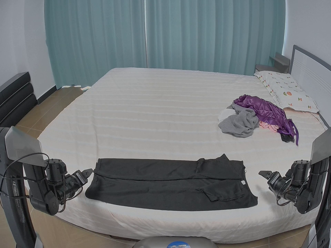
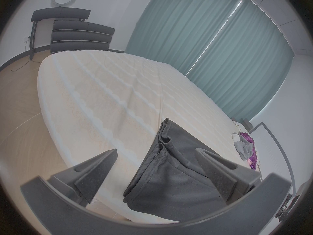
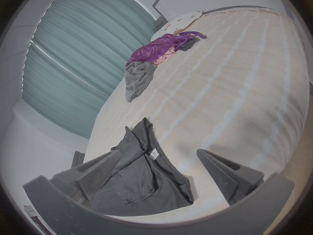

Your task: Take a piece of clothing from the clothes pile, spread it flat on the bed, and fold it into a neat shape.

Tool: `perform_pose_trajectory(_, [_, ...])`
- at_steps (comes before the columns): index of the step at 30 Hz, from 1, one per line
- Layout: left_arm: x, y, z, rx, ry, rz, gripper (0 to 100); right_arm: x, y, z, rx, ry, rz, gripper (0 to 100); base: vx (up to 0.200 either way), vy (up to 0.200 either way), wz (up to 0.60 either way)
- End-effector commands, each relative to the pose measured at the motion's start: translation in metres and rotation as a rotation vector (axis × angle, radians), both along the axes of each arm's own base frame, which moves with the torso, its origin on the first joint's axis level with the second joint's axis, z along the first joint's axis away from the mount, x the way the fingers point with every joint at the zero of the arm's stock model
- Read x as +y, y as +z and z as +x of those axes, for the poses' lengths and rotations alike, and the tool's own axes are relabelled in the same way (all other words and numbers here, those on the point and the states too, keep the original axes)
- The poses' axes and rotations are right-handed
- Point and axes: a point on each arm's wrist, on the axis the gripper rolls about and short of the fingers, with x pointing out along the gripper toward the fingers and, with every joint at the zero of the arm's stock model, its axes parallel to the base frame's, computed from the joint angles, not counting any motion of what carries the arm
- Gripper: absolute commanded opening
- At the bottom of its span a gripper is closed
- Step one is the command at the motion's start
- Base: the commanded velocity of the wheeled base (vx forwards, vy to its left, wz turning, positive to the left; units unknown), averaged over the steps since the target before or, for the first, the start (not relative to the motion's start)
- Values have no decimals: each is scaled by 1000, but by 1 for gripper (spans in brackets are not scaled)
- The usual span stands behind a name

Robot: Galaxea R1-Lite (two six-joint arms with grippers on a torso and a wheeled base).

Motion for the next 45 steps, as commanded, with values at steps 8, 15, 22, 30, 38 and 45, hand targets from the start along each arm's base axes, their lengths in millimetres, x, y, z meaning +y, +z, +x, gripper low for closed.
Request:
perform_pose_trajectory(8, [-2, -1, 0, 6, -15, -7, 100, 3, -1, 1, -5, 9, 7, 100, 125, 0, 0])
perform_pose_trajectory(15, [-1, 1, 11, -33, -29, -23, 100, 5, -5, 1, 9, 25, 10, 100, 29, 0, 0])
perform_pose_trajectory(22, [0, 7, 50, -100, -48, -73, 100, 8, -6, 1, 17, 27, 24, 100, 0, 0, 0])
perform_pose_trajectory(30, [-3, 1, 104, -24, -177, -142, 100, 12, -8, 1, 24, 40, 39, 100, 0, 0, 0])
perform_pose_trajectory(38, [-3, -25, 121, 14, -240, -49, 100, 12, -10, 1, 32, 42, 39, 100, 0, 0, 0])
perform_pose_trajectory(45, [-4, -37, 121, 52, -278, 13, 100, 14, -12, 1, 39, 49, 40, 100, 0, 0, 0])
